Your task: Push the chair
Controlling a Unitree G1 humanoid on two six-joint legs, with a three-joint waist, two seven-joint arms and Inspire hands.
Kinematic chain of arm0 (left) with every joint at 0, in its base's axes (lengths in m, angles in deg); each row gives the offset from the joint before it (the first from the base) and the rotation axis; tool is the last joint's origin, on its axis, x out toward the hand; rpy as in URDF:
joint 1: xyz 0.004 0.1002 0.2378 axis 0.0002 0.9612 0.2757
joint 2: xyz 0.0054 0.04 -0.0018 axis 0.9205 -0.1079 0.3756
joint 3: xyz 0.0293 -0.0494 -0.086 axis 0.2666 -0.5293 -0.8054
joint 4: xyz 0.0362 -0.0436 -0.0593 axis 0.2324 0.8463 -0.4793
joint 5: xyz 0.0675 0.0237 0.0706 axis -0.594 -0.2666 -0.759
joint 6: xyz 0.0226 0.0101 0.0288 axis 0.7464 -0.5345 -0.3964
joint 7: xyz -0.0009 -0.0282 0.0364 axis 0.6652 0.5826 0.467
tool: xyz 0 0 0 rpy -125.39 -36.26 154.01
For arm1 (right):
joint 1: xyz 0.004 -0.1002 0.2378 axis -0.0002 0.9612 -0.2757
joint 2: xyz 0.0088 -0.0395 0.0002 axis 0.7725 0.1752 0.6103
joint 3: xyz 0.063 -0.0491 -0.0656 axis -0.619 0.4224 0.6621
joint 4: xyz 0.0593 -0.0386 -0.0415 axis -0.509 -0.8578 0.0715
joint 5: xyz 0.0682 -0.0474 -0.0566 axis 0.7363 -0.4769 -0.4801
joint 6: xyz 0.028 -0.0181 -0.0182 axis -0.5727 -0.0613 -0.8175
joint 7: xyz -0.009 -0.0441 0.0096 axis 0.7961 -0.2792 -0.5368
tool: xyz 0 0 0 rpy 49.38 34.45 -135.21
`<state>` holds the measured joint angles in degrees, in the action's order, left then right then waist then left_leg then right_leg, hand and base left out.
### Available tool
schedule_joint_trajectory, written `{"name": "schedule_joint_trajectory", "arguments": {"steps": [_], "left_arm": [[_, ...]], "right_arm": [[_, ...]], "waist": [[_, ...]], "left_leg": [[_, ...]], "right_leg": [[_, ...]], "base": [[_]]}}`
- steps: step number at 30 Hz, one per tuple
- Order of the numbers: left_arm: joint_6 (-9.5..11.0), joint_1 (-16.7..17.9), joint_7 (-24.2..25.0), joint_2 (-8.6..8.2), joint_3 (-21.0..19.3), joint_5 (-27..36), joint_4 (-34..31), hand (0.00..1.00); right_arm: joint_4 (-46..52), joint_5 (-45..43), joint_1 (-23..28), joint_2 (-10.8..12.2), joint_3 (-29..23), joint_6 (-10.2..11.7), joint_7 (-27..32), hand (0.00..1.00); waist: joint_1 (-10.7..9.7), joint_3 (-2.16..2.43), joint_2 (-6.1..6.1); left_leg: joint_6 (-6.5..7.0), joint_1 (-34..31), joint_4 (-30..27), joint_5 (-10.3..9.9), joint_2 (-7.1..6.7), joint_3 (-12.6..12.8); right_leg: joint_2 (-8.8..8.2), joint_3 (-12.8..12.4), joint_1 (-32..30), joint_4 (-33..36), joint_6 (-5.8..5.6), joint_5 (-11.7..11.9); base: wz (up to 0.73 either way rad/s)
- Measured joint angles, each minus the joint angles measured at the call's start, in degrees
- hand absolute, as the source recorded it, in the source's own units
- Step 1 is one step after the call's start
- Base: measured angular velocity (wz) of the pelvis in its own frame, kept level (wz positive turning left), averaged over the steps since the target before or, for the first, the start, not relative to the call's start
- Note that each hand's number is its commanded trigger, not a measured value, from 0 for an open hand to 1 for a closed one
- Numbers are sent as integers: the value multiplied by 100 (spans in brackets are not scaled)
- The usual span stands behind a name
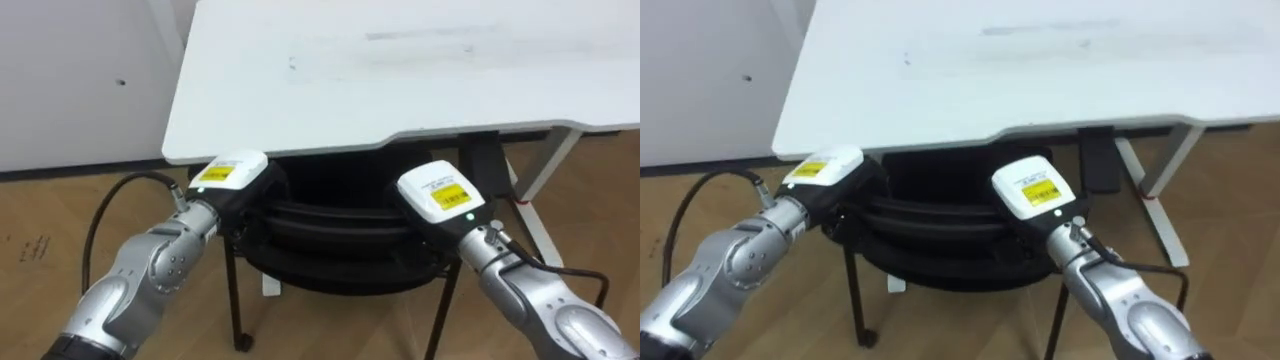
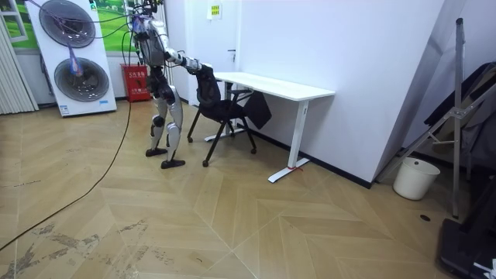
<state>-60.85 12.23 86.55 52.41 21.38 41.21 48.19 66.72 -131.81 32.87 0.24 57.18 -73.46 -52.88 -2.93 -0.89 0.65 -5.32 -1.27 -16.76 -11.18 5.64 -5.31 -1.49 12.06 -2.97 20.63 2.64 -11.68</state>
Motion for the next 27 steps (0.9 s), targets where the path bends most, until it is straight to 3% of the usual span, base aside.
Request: {"name": "schedule_joint_trajectory", "arguments": {"steps": [2, 5, 7, 10, 15, 19, 22, 24, 27], "left_arm": [[-25, -6, 4, -14, 4, -18, 4, 100], [-11, -16, 9, -27, 12, -188, 8, 100], [-10, -30, 20, -90, 24, -325, 56, 100], [-8, -19, 86, -118, 22, -345, 64, 100], [-4, 27, 80, -245, 2, -342, 52, 100], [-13, 52, 81, -283, 5, -307, 44, 100], [-4, 92, 89, -283, 5, -304, 43, 100], [-4, 147, 94, -286, 2, -304, 2, 100], [-17, 167, 105, -305, 0, -301, -10, 100]], "right_arm": [[1, 60, 9, 4, 6, 24, -66, 100], [-1, 157, 141, 29, 2, 96, -58, 100], [25, 186, 291, 79, -45, 146, -64, 100], [134, 185, 447, 74, -125, 209, -97, 100], [242, 171, 487, -47, -210, 218, -168, 100], [258, 135, 492, -97, -256, 247, -155, 100], [276, 48, 540, -91, -253, 247, -104, 100], [299, -19, 550, -94, -255, 252, -102, 100], [329, -44, 551, -113, -261, 252, -113, 100]], "waist": [[-4, -3, -35], [-188, 0, -176], [-318, -1, -275], [-310, -2, -266], [-279, 19, -186], [-168, 29, -169], [-99, 44, -157], [-57, 93, -111], [-36, 101, -104]], "left_leg": [[-51, 5, 1, 29, 63, -4], [-136, -90, -106, 83, 187, 171], [-146, -209, -529, 91, 432, 999], [-113, -342, -871, 111, 568, 1275], [-46, -306, -656, 199, 536, 1276], [-59, -45, -133, 296, 299, 1144], [-70, 78, 45, 335, 245, 1140], [-71, 149, 180, 343, 219, 1141], [-27, 220, 326, 427, 129, 1145]], "right_leg": [[45, 109, 59, 0, 49, -36], [0, 684, 261, -151, 164, -156], [7, 1067, 432, -185, 193, -301], [61, 1209, 579, -185, 284, -383], [83, 1180, 599, -188, 367, -379], [47, 1030, 569, -198, 378, -373], [40, 936, 578, -201, 379, -371], [35, 831, 509, -175, 372, -366], [-42, 768, 472, -141, 339, -357]], "base": [[31], [76], [85], [30], [5], [-15], [-20], [-24], [-15]]}}
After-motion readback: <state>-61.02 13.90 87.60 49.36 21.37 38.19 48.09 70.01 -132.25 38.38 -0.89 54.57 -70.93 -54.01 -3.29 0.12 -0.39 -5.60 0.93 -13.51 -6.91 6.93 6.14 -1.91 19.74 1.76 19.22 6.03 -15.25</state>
